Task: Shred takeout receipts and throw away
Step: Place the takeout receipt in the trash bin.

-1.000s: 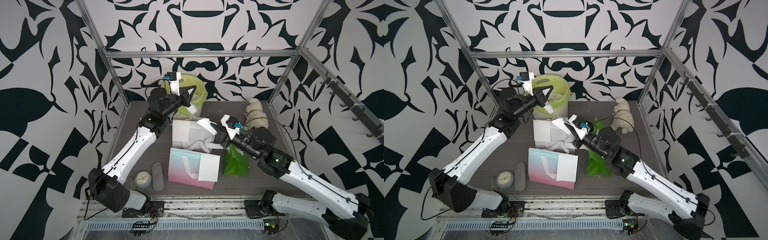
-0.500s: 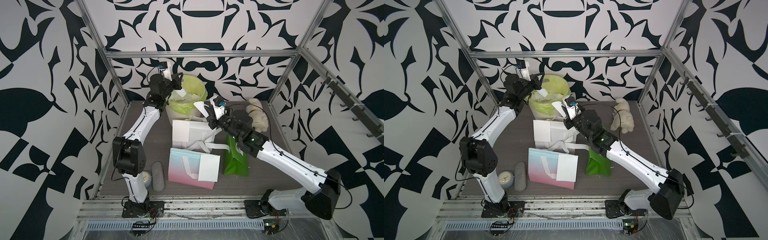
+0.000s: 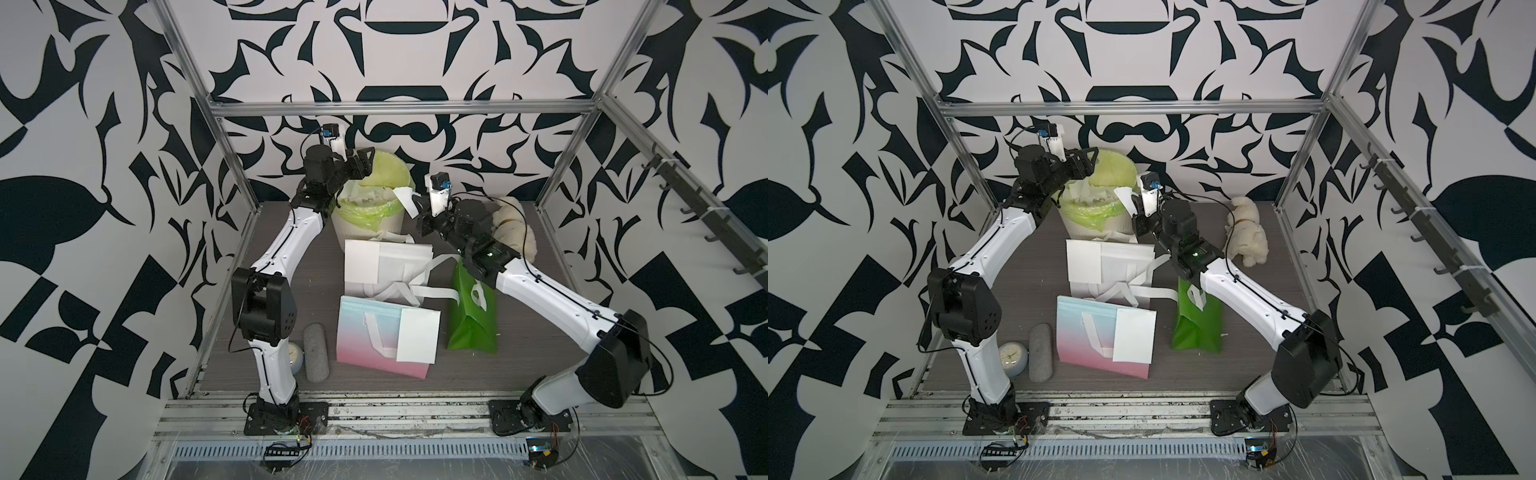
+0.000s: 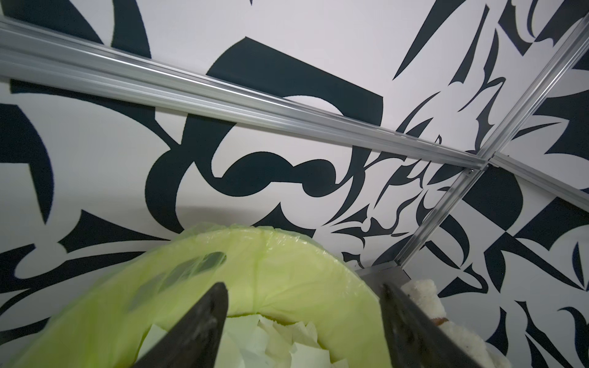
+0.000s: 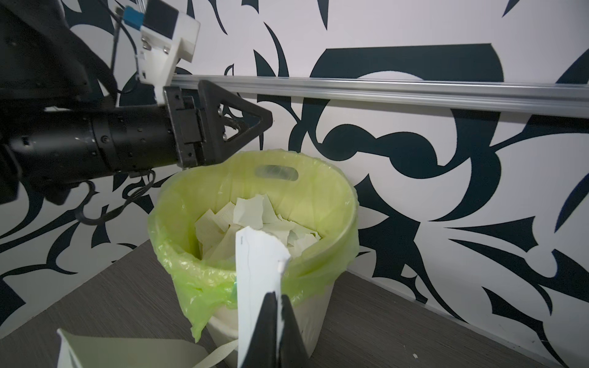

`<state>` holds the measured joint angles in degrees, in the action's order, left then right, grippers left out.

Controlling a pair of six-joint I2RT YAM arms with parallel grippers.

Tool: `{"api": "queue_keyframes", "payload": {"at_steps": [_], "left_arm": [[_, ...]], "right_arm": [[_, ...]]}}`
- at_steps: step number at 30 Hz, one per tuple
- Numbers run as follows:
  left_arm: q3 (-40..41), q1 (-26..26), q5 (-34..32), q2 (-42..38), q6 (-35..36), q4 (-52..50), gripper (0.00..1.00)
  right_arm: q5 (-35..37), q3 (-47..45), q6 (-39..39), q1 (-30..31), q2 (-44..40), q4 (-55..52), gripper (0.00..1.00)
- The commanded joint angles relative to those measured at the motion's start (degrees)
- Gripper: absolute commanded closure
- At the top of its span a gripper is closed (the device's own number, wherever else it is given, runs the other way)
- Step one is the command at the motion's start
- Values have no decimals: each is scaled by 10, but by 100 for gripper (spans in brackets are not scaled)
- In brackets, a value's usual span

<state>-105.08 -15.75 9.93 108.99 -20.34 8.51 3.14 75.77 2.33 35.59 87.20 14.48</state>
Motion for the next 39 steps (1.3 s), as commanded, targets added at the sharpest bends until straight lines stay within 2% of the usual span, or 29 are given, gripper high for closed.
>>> {"api": "queue_keyframes", "payload": {"at_steps": [1,5,10,17,23,27,28,32,35,39], "left_arm": [[-4,1,-17,-52,0,-34,22],[31,1,-57,-102,-51,-86,26],[135,1,-38,-211,-89,-119,28],[305,1,-11,-374,-102,-151,28],[413,-5,25,-471,-118,-170,28],[448,-13,44,-500,-106,-190,29],[452,-14,46,-503,-101,-201,28],[460,-15,46,-511,-92,-225,28],[462,-18,44,-519,-82,-231,28],[459,-23,46,-529,-78,-241,30]], "right_arm": [[-10,49,14,-3,13,36,100],[-12,91,12,-5,54,33,100],[-13,163,13,-9,114,24,100],[-24,274,28,-9,215,-9,100],[-11,325,39,-10,271,-15,100],[-15,373,50,-6,295,-46,100],[-12,381,50,-4,299,-52,97],[-7,401,47,-2,310,-75,67],[-6,413,44,-1,311,-95,51],[-7,412,40,2,298,-106,44]]}}
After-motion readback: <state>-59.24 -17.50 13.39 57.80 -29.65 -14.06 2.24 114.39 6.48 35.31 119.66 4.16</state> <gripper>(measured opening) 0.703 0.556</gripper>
